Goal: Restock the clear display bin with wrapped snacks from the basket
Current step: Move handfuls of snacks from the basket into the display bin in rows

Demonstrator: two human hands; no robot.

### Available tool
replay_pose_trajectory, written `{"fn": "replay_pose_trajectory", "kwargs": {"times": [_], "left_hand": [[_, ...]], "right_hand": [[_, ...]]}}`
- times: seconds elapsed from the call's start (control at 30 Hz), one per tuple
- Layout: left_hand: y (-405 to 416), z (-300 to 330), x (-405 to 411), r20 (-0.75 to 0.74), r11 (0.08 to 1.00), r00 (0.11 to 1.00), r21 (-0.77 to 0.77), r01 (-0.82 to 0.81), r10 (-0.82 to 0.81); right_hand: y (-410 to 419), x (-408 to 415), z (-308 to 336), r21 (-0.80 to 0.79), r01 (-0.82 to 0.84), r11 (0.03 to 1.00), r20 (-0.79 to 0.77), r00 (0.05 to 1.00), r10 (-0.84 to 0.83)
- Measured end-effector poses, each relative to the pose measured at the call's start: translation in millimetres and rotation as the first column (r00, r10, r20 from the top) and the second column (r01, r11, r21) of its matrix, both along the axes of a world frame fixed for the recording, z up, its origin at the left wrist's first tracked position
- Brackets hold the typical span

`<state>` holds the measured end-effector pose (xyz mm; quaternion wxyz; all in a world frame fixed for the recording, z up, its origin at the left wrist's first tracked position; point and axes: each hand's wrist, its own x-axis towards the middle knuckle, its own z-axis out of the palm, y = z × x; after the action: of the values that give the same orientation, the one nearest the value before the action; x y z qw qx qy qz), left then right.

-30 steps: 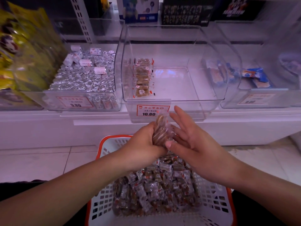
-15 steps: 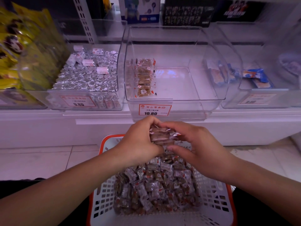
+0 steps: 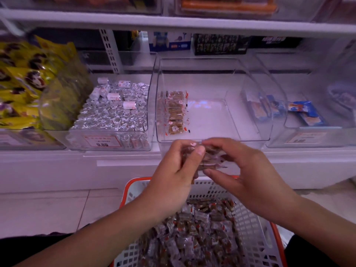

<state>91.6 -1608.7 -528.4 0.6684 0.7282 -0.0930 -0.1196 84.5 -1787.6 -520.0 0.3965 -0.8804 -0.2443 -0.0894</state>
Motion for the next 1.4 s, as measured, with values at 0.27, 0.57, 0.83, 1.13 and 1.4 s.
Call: {"fn": "replay_pose_trajectory", "kwargs": {"times": [0.27, 0.57, 0.83, 1.13, 1.4], "left_hand": [[41.8, 47.8, 72.9, 0.490, 0.877, 0.869, 0.387, -0.284, 0.065], [70.5, 21.0, 113.6, 0.505, 0.703, 0.857, 0.647, -0.296, -0.104], [73.4, 19.1, 110.8, 0.514, 0.749, 0.849, 0.609, -0.262, -0.121], [71.9, 17.1, 109.0, 0.531, 0.769, 0.842, 0.575, -0.279, -0.091], [72.5, 15.6, 108.2, 0.540, 0.795, 0.838, 0.543, -0.269, -0.085]], "right_hand": [[5.6, 105.3, 43.5, -0.242, 0.000, 0.970, 0.013, 1.000, 0.003], [44.8, 170.5, -3.7, -0.409, -0.412, 0.815, -0.568, 0.813, 0.126], [40.7, 167.0, -16.5, -0.447, -0.302, 0.842, -0.390, 0.913, 0.121], [49.2, 188.9, -23.5, -0.519, -0.106, 0.848, -0.160, 0.987, 0.026], [54.5, 183.5, -27.9, -0.622, 0.121, 0.773, -0.130, 0.958, -0.255]]}}
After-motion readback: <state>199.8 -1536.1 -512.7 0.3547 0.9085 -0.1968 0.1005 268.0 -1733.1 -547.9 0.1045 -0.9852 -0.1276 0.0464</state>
